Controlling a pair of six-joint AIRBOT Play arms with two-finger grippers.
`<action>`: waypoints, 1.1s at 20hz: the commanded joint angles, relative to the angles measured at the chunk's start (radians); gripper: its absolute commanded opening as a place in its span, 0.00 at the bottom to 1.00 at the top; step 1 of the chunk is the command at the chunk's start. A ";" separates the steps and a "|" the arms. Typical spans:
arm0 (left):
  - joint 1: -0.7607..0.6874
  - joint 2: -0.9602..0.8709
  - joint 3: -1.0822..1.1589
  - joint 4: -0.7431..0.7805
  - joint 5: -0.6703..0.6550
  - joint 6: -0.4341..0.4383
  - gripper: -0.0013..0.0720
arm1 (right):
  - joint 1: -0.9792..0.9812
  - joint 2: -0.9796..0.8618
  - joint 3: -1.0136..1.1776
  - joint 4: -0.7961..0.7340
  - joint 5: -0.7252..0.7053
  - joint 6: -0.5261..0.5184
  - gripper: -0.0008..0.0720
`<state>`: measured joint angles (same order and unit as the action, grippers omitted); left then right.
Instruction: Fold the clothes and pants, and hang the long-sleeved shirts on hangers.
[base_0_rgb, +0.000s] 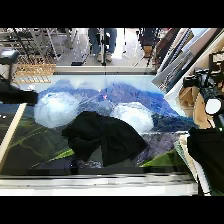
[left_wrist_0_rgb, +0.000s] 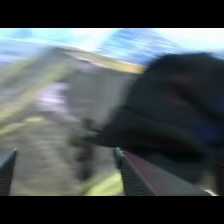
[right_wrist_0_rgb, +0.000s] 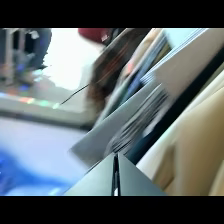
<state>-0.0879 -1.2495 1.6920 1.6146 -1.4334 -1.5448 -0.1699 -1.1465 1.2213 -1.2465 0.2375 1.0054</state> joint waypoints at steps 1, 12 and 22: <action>-0.003 -0.089 -0.002 -0.307 -0.006 0.072 0.97 | 0.017 0.061 0.000 0.116 0.541 0.085 0.05; 0.034 -0.183 -0.393 -0.314 0.239 0.141 0.99 | 0.140 0.061 -0.448 0.303 1.072 0.311 0.71; 0.145 -0.416 -0.392 -0.577 0.339 0.256 0.99 | 0.416 -0.122 -0.530 0.403 0.734 0.409 0.78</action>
<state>0.0471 -1.6131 1.3025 1.1015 -1.1450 -1.3186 0.2081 -1.1904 0.6838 -0.8963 1.0710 1.3937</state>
